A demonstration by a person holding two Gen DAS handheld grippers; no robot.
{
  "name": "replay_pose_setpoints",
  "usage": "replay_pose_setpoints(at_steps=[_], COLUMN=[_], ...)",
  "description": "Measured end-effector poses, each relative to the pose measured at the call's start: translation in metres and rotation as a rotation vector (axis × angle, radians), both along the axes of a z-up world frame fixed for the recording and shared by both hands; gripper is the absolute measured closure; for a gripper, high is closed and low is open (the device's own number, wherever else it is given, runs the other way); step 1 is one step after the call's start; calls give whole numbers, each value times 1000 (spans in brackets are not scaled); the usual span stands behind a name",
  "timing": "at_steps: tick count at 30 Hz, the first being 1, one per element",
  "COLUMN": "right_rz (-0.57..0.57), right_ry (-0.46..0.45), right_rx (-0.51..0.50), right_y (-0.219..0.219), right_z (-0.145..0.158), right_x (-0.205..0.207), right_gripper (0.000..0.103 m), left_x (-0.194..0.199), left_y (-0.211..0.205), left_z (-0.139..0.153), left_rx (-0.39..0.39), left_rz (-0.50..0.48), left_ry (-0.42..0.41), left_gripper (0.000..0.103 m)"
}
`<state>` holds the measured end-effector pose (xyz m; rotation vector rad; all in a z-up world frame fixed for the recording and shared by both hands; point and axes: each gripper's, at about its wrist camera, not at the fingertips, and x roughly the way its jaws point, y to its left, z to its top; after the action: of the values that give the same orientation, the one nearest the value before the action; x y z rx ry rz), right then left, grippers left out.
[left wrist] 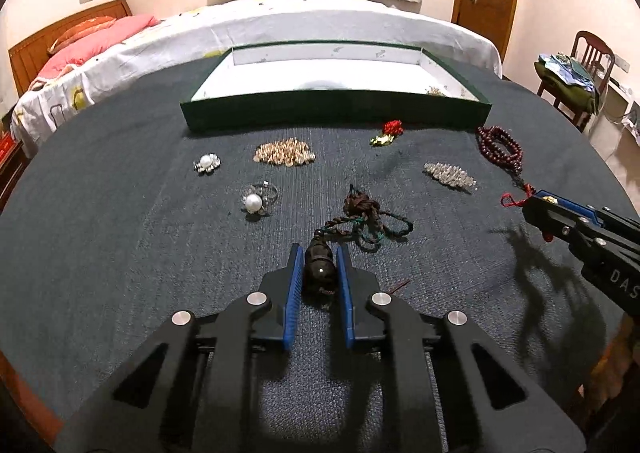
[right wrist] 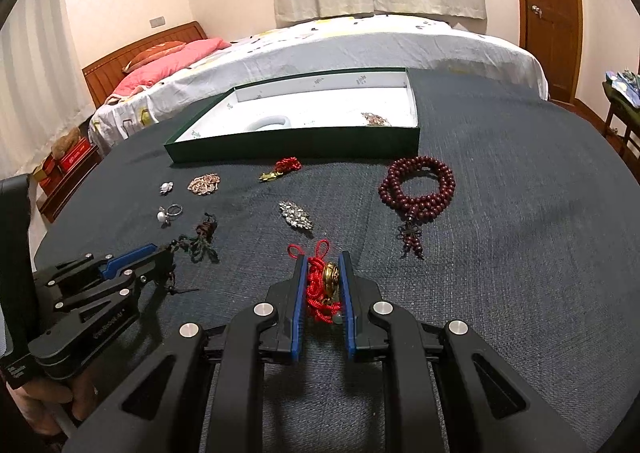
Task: Organize jewelry
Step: 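Carry cord and tassel into the white box and open both tools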
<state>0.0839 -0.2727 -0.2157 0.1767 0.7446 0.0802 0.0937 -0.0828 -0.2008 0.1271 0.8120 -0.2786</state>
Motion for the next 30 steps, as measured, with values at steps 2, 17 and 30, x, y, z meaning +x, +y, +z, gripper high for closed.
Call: replay_pose_setpoints(at_steps=[2, 17, 30], right_rz=[1, 13, 27], right_ry=[-5, -81, -193], right_rx=[-2, 6, -6], right_y=[1, 5, 8], right_z=[2, 33, 78], right_x=[0, -3, 29], right_gripper=[87, 87, 87], left_x=[-2, -10, 27], left_y=[0, 0, 7], left_z=[6, 71, 119], left_rx=[-4, -78, -124], left_rz=[-1, -4, 18], left_ry=[-18, -174, -285], left_gripper=[86, 86, 86])
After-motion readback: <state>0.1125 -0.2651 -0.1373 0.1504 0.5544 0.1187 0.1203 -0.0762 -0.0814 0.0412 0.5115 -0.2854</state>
